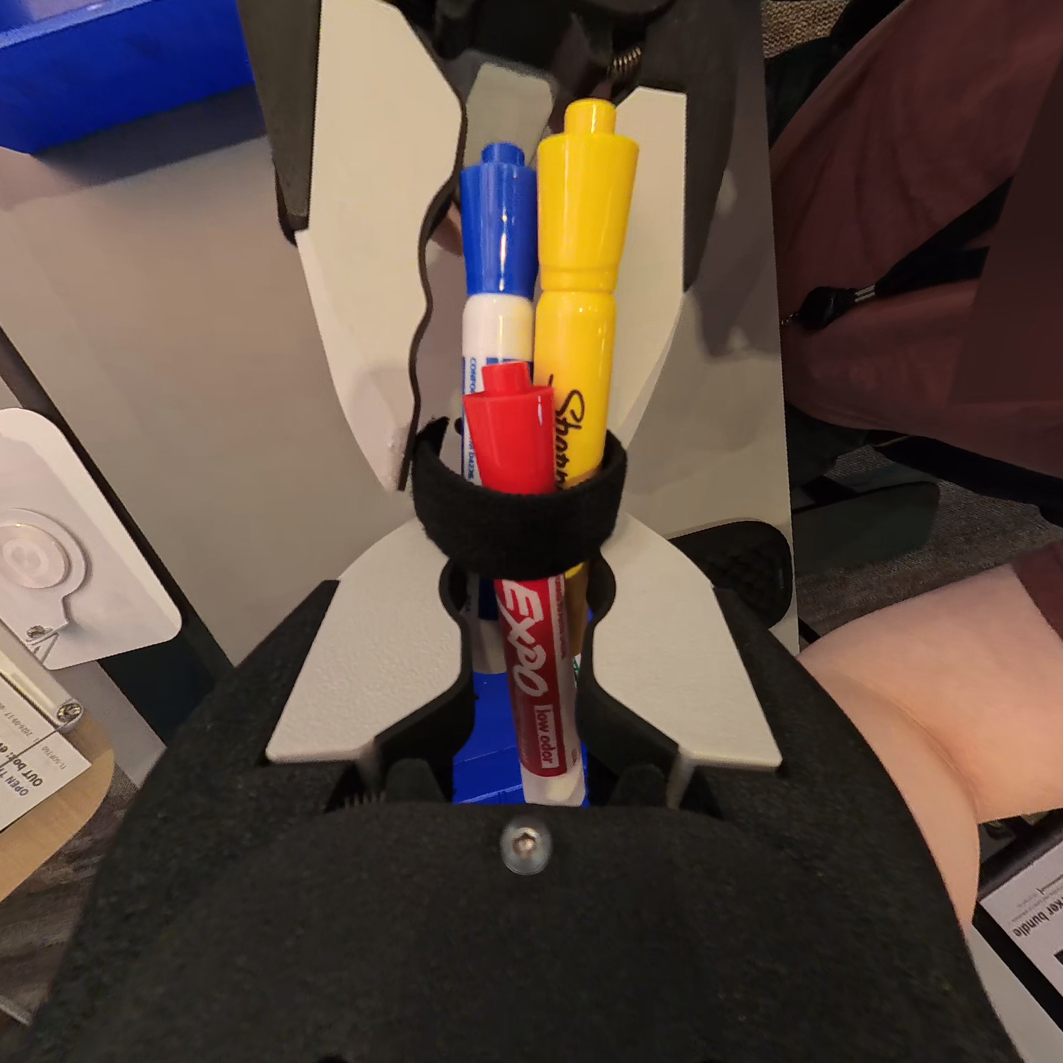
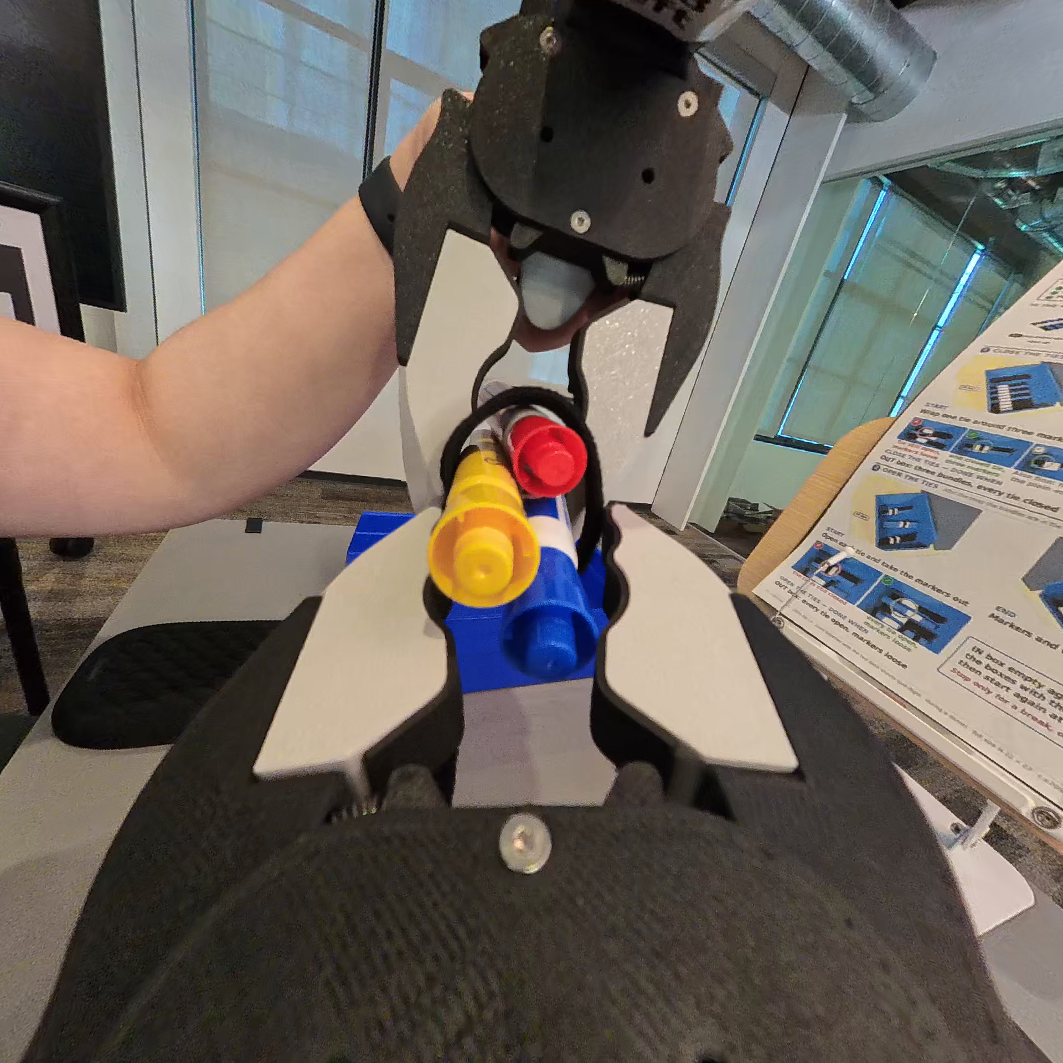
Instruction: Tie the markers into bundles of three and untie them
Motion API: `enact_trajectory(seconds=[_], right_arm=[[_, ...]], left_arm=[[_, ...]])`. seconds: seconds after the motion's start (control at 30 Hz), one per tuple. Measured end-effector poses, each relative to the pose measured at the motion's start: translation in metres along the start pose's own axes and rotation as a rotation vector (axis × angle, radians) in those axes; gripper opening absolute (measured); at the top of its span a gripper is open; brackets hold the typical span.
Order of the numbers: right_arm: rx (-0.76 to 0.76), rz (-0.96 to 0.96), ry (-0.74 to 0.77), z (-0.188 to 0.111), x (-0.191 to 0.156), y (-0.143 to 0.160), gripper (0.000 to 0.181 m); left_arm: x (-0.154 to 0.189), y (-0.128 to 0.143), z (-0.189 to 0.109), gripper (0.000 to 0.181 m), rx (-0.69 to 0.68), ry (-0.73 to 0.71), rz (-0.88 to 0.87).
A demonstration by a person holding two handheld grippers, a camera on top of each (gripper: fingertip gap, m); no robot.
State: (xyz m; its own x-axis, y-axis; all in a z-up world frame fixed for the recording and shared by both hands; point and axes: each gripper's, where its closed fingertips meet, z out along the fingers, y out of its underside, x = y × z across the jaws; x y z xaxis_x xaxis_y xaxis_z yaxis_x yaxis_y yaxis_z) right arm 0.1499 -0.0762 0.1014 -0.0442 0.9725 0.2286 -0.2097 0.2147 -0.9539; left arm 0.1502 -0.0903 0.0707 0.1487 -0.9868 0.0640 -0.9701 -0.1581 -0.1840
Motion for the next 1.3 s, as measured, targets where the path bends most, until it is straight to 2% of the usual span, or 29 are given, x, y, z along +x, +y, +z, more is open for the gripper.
enact_trajectory(seconds=[0.43, 0.93, 1.3], right_arm=[[-0.006, -0.031, -0.014, -0.0031, -0.0039, 0.0004, 0.035], [-0.055, -0.151, -0.086, -0.0041, -0.0071, 0.008, 0.035], [-0.019, -0.04, -0.096, -0.0059, 0.0003, 0.003, 0.031]], left_arm=[[0.0012, -0.0008, -0.0022, 0.039, 0.008, 0.008, -0.007], [0.0007, 0.0012, 0.0053, 0.039, -0.013, 0.035, -0.018], [-0.0044, -0.0029, -0.002, 0.039, 0.032, 0.007, -0.009]])
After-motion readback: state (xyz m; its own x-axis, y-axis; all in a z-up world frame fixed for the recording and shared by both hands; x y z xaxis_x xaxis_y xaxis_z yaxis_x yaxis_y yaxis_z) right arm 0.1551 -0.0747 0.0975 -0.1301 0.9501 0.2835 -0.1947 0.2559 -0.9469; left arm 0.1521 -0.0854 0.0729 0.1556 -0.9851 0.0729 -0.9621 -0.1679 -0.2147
